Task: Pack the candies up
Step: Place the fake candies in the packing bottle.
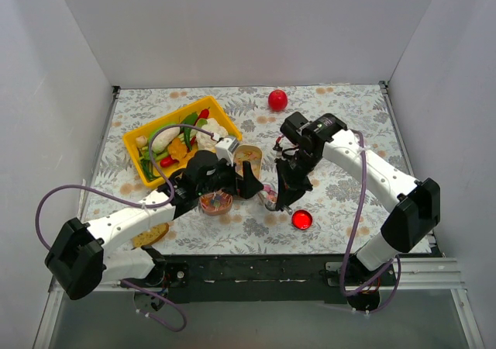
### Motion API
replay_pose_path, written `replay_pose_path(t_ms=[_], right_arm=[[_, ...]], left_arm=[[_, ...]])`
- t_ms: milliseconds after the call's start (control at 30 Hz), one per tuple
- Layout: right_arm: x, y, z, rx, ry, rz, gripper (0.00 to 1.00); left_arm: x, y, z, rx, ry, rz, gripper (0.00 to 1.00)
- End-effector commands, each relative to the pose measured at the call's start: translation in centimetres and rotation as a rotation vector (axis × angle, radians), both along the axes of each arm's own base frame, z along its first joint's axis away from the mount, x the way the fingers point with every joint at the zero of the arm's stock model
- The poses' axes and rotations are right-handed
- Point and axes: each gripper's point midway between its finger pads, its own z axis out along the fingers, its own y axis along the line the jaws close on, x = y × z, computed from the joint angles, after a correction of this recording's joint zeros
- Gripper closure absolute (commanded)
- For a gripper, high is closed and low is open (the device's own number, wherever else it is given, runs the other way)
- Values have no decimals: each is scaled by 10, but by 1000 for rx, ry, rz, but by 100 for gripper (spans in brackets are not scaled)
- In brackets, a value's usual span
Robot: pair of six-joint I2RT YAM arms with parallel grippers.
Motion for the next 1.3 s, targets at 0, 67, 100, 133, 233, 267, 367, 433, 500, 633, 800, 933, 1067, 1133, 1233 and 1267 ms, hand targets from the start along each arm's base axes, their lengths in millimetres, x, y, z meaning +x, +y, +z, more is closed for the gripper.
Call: replay_pose_path(t_ms=[0, 67, 100, 133, 233, 267, 367, 433, 500, 633, 800, 933, 1067, 1133, 1233, 1267], right_arm=[[12, 16, 26, 116, -36, -15, 99], [15, 17, 29, 121, -34, -29, 99], [15, 18, 31, 125, -30, -36, 99], [17, 18, 32, 132, -26, -45, 99], [18, 17, 34, 146, 1, -66, 99], [19, 17, 35, 146, 4, -73, 99], [20, 17, 36, 158, 22, -84, 99], [19, 17, 37, 174, 48, -90, 99], [19, 17, 38, 182, 60, -96, 99], [15, 18, 40, 205, 89, -92, 99], [14, 17, 49, 225, 64, -88, 99], [12, 14, 56, 237, 27, -86, 99], [19, 12, 64, 224, -48, -104, 99], [30, 10, 67, 213, -100, -127, 99], [56, -3, 66, 186, -163, -203, 99], [67, -6, 65, 188, -188, -233, 99]], left_arm=[[-14, 6, -8, 38, 6, -37, 2], [-15, 5, -7, 35, 8, -45, 2], [-15, 5, -6, 34, 5, -47, 2], [-15, 5, -6, 33, 7, -50, 2], [-16, 3, -7, 35, 8, -60, 2], [-16, 3, -6, 36, 7, -64, 2], [-16, 3, -7, 38, 3, -65, 2], [-16, 4, -6, 38, -1, -61, 2], [-15, 5, -3, 37, -10, -56, 2], [-12, 4, 4, 33, -24, -47, 2], [1, 1, 34, -7, -69, 3, 2], [14, 3, 60, -26, -114, 65, 2], [30, 11, 76, -15, -138, 159, 2], [39, 15, 85, -10, -148, 212, 2], [53, 28, 96, 8, -161, 309, 2], [56, 34, 96, 27, -155, 334, 2]])
